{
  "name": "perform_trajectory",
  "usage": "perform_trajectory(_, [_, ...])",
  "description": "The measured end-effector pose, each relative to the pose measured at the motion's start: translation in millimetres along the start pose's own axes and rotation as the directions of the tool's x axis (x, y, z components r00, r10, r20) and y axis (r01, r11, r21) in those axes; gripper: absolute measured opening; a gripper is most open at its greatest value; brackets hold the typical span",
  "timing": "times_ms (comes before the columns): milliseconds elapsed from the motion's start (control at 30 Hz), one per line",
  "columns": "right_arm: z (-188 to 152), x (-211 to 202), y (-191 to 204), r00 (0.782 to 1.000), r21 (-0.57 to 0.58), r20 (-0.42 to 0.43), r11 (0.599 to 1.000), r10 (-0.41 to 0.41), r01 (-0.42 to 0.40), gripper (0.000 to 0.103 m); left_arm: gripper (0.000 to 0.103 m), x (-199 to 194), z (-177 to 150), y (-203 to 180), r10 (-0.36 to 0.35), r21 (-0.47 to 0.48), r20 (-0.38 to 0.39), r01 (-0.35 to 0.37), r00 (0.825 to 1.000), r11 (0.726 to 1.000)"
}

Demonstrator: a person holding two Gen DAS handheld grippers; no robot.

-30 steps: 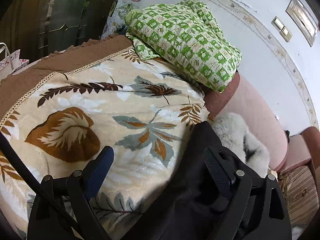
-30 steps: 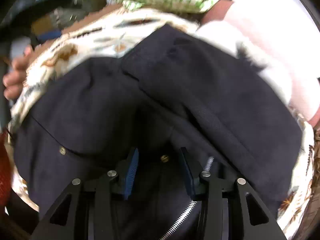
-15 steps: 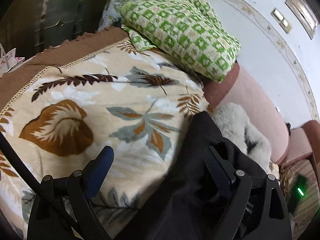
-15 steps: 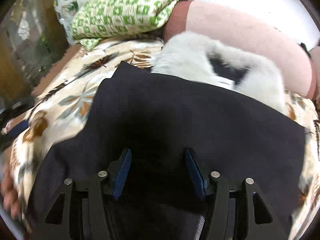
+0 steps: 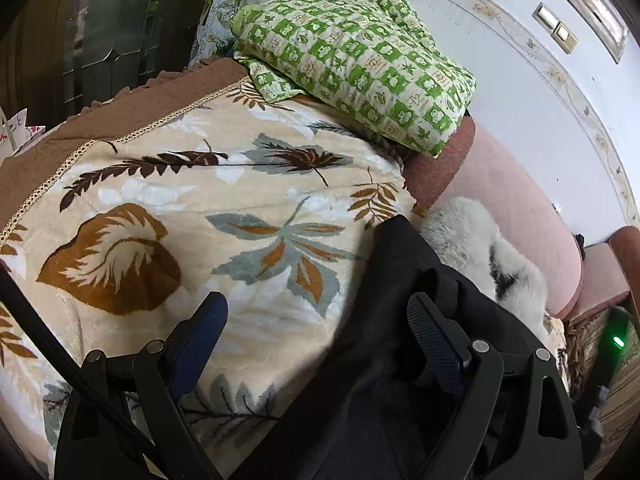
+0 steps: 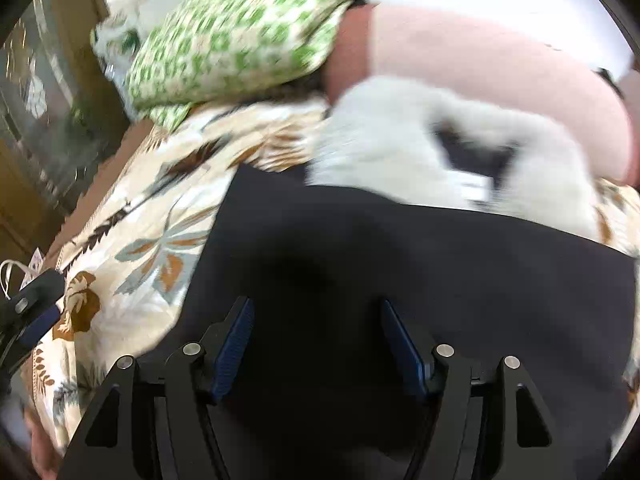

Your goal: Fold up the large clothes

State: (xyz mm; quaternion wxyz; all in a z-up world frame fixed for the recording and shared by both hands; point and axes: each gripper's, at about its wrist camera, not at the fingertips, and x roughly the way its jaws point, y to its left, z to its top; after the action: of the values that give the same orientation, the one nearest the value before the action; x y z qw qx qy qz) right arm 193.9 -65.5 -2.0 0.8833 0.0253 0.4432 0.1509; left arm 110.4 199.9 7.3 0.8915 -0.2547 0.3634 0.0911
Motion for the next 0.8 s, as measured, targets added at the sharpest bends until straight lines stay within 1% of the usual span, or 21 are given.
perform_trajectory(33, [-4,-8,-14,1.0,0.016,0.002,1.0,-0.006,0.006,0.071,0.091,2,-1,-2,-0.002,0.011,-0.007,0.002,1.0,1.0])
perform_trajectory(67, [-13,-16,-37,1.0,0.044,-0.009,0.999,-0.03,0.03,0.071,0.091,5,-3,-6,-0.001,0.032,-0.017,0.001,1.0,0.999])
perform_trajectory(100, [-16,-17,-50,0.999,0.061,-0.017,0.997,-0.049,0.049,0.071,0.091,7,-5,-9,0.005,0.049,-0.026,-0.003,1.0,0.999])
perform_trajectory(167, [-32,-23,-92,0.993,0.121,-0.04,0.986,-0.108,0.112,0.071,0.091,12,-10,-16,0.017,0.09,-0.037,-0.014,0.999,0.996])
perform_trajectory(233, [-51,-38,-137,0.987,0.208,-0.05,0.965,-0.154,0.162,0.071,0.091,14,-15,-23,0.025,0.129,-0.031,-0.021,0.999,0.991])
perform_trajectory(267, [-59,-47,-152,0.985,0.244,-0.04,0.955,-0.165,0.17,0.071,0.091,14,-17,-27,0.023,0.151,-0.026,-0.019,0.999,0.988])
perform_trajectory(300, [-71,-64,-170,0.984,0.296,-0.009,0.94,-0.176,0.17,0.071,0.091,13,-18,-30,0.022,0.168,-0.023,-0.017,1.0,0.986])
perform_trajectory(333, [-79,-76,-179,0.982,0.326,0.013,0.929,-0.187,0.173,0.071,0.091,13,-20,-34,0.016,0.187,-0.02,-0.012,1.0,0.982])
perform_trajectory(400, [-96,-101,-196,0.969,0.381,0.064,0.904,-0.237,0.195,0.072,0.091,11,-22,-38,0.011,0.207,-0.016,-0.007,1.0,0.978])
perform_trajectory(500, [-119,-127,-211,0.951,0.434,0.129,0.878,-0.28,0.2,0.079,0.091,3,-23,-39,-0.01,0.199,-0.009,0.011,1.0,0.98])
perform_trajectory(533, [-129,-136,-218,0.946,0.459,0.153,0.869,-0.285,0.188,0.079,0.091,-2,-22,-38,-0.018,0.189,0.003,0.017,1.0,0.982])
perform_trajectory(600, [-145,-147,-230,0.946,0.495,0.168,0.854,-0.276,0.161,0.08,0.091,-17,-23,-32,-0.021,0.166,0.044,0.013,0.999,0.986])
perform_trajectory(633, [-155,-152,-238,0.953,0.519,0.164,0.844,-0.253,0.135,0.08,0.091,-23,-23,-30,-0.012,0.162,0.065,0.002,0.998,0.987])
perform_trajectory(667, [-162,-157,-245,0.964,0.543,0.156,0.834,-0.214,0.097,0.08,0.091,-29,-23,-28,0.002,0.157,0.086,-0.016,0.996,0.987])
perform_trajectory(700, [-164,-161,-251,0.969,0.555,0.152,0.828,-0.192,0.077,0.08,0.091,-36,-23,-23,0.026,0.149,0.104,-0.041,0.994,0.988])
perform_trajectory(733, [-168,-169,-258,0.975,0.57,0.15,0.82,-0.163,0.05,0.08,0.091,-43,-24,-18,0.041,0.139,0.108,-0.056,0.993,0.989])
perform_trajectory(800, [-174,-187,-267,0.979,0.558,0.151,0.829,-0.139,0.032,0.081,0.091,-51,-26,-5,0.038,0.112,0.081,-0.047,0.996,0.993])
